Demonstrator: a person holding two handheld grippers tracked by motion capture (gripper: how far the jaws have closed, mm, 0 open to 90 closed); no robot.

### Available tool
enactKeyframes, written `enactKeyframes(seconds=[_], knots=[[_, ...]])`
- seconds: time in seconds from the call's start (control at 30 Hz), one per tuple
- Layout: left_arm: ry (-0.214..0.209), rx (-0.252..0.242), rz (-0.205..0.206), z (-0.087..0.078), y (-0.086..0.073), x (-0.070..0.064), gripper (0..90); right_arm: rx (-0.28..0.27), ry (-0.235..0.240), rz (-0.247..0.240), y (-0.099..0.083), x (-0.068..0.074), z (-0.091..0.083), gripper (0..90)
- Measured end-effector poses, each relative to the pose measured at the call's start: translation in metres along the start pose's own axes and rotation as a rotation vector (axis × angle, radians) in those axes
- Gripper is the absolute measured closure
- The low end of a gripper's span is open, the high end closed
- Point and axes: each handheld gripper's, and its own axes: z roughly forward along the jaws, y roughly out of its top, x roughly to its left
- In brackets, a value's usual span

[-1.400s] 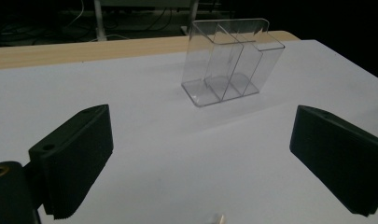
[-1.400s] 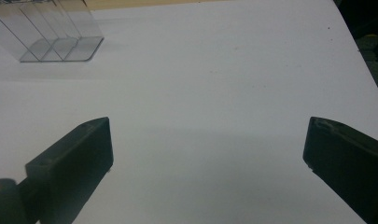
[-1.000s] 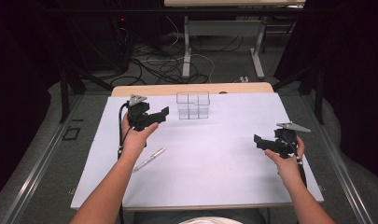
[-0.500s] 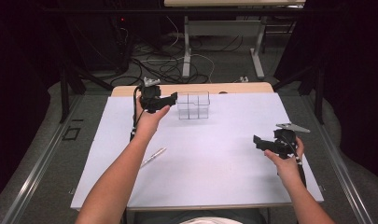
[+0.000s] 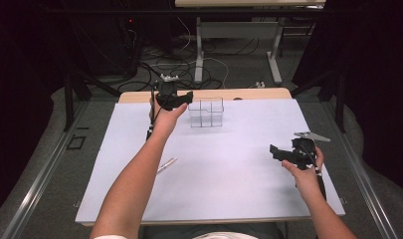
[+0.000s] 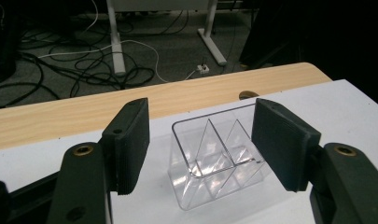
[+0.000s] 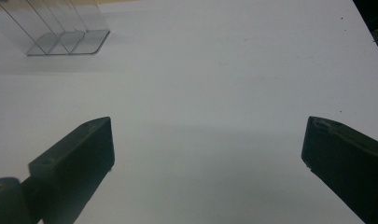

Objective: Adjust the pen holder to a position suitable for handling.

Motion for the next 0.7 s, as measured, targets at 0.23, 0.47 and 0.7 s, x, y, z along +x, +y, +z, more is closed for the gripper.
enactKeyframes(seconds=[0.23,0.47,0.7], knots=[[0.008,0.028,-0.019,0.014,0.002,0.000,40.8,-0.004,0.000,0.001,0.000,0.000,0.000,3.1],[0.031,0.086,-0.056,0.031,-0.001,0.005,44.9,0.001,0.000,-0.011,-0.001,0.002,0.001,2.2],[0.052,0.129,-0.084,0.042,-0.005,0.011,49.2,-0.003,-0.003,-0.010,0.000,0.000,0.001,1.8]])
